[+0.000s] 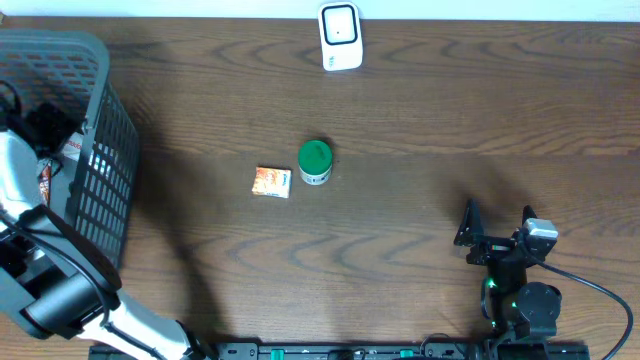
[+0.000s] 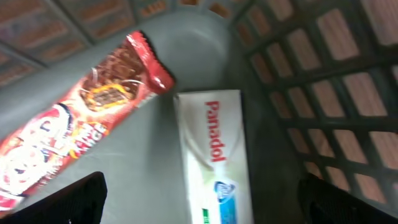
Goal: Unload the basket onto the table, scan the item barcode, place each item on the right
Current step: 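Reach into the basket and grasp the white Panadol box with left gripper, then carry the Panadol box to the scanner with the left gripper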
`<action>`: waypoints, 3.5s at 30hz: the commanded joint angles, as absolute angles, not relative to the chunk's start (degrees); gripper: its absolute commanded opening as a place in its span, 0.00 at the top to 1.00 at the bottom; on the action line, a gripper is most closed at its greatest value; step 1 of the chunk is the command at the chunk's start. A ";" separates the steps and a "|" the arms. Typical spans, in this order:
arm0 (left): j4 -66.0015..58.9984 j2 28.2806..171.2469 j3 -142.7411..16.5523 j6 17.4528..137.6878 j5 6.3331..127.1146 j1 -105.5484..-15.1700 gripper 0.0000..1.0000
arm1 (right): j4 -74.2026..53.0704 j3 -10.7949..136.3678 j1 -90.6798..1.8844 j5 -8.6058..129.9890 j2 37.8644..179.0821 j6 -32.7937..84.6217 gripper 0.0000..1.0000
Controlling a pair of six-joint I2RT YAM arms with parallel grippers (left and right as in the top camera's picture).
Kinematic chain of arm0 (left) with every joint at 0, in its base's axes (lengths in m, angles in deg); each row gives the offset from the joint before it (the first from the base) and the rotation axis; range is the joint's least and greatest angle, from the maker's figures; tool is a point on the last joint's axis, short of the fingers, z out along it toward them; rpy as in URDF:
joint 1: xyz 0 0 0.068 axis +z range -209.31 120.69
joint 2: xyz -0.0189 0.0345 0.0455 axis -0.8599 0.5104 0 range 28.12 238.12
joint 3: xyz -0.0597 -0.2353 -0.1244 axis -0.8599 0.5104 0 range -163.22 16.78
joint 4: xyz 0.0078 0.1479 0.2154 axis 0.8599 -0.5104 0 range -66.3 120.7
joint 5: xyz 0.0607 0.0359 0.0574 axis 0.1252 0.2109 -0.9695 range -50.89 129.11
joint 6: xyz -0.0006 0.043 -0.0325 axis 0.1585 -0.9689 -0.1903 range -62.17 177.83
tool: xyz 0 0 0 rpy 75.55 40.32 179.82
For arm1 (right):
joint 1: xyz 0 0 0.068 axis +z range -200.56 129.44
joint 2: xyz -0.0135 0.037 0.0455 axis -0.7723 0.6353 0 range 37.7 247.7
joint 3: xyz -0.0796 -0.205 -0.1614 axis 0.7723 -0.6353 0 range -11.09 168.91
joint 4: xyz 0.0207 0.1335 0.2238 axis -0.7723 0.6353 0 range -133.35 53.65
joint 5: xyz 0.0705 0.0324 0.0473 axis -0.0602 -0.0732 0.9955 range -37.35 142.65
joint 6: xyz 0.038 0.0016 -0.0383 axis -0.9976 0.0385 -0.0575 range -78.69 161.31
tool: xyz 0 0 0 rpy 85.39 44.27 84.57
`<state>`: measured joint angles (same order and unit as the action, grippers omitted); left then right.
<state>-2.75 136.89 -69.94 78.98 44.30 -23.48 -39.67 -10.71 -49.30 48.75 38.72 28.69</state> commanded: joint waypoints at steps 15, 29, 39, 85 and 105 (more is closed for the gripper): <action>0.07 146.13 -70.09 87.57 41.46 -25.73 0.02 | -39.47 -10.77 -48.58 48.24 38.45 28.08 0.01; 3.00 153.81 -70.09 87.74 41.41 -26.64 0.02 | -39.47 -10.77 -48.58 48.24 38.45 28.08 0.01; 0.86 157.26 -70.09 85.80 41.46 -26.62 0.21 | -39.47 -10.77 -48.58 48.24 38.45 28.08 0.01; -29.52 112.76 -94.20 90.06 68.65 -23.85 0.57 | -39.47 -10.77 -48.58 48.24 38.45 28.08 0.01; -34.29 120.87 -92.19 110.63 41.24 -78.40 0.56 | -39.47 -10.77 -48.58 48.24 38.45 28.08 0.01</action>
